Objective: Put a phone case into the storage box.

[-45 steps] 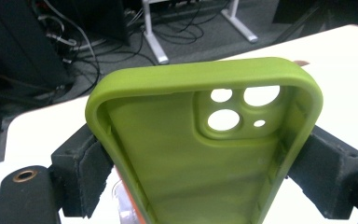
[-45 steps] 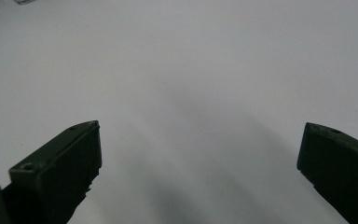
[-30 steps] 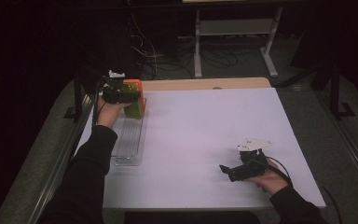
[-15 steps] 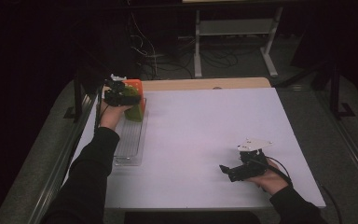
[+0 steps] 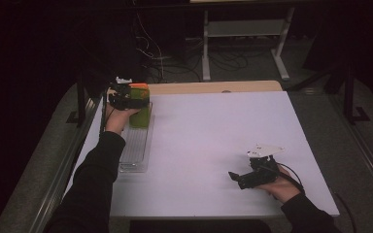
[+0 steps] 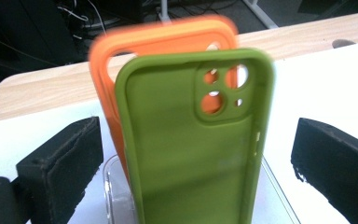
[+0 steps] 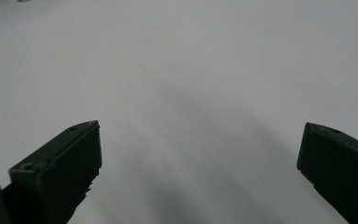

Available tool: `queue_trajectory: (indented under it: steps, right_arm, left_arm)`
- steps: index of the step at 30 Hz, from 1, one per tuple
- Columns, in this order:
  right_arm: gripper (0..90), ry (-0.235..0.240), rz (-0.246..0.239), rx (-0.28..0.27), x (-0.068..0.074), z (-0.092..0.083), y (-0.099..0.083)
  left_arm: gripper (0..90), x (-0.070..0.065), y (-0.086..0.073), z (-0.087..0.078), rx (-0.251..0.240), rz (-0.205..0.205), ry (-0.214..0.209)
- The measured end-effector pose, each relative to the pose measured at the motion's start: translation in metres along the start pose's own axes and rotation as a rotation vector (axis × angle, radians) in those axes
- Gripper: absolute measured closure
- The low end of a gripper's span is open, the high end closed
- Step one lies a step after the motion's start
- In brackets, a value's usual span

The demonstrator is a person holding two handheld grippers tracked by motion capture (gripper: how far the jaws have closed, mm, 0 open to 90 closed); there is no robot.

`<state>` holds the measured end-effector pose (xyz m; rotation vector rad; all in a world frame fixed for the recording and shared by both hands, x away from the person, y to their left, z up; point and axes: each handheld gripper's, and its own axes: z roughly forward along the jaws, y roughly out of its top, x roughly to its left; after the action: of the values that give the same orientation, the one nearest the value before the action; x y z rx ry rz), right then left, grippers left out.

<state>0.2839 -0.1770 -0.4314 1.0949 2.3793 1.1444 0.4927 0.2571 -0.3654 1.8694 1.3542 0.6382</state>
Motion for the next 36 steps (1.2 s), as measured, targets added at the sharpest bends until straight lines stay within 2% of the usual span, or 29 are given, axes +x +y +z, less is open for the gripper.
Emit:
queue_trajectory:
  steps: [5, 7, 10, 13, 16, 21, 25, 26, 31, 33, 36]
  right_arm:
    - [0.0, -0.001, -0.01, -0.007, 0.0, 0.0, 0.0]
    - [0.0, 0.0, -0.018, -0.005, 0.0, 0.0, 0.0]
    - [0.0, 0.002, -0.02, -0.004, 0.0, 0.0, 0.0]
    - [0.0, 0.004, -0.019, -0.002, 0.0, -0.001, 0.001]
    - [0.0, 0.007, -0.027, -0.003, 0.0, 0.0, 0.001]
    - [0.0, 0.015, -0.027, -0.003, 0.0, 0.0, 0.0]
    - [0.0, 0.023, -0.041, 0.008, -0.001, 0.001, 0.0]
    - [0.0, 0.021, -0.051, 0.01, -0.002, 0.001, 0.0]
    - [0.0, 0.029, -0.06, 0.031, -0.001, 0.001, 0.0]
    - [0.0, 0.029, -0.066, 0.032, -0.001, 0.001, 0.0]
    - [0.0, 0.032, -0.081, 0.027, -0.001, 0.001, 0.0]
  left_arm:
    - [1.8, -0.001, 0.002, -0.013, -0.004, 0.024, -0.039]
    - [1.8, -0.002, 0.002, -0.018, -0.001, 0.035, -0.066]
    - [1.8, -0.005, 0.002, -0.03, 0.011, 0.073, -0.113]
    - [1.9, -0.007, -0.001, -0.04, 0.018, 0.092, -0.18]
    - [1.9, -0.011, -0.005, -0.049, 0.025, 0.109, -0.225]
    - [1.9, -0.02, -0.012, -0.064, 0.016, 0.161, -0.295]
    - [1.9, -0.03, -0.018, -0.074, -0.001, 0.175, -0.349]
    - [1.9, -0.031, -0.019, -0.076, 0.007, 0.197, -0.359]
    - [1.9, -0.043, -0.029, -0.085, -0.003, 0.221, -0.397]
    - [1.9, -0.046, -0.034, -0.088, 0.0, 0.244, -0.41]
    - [1.9, -0.051, -0.042, -0.093, 0.0, 0.254, -0.432]
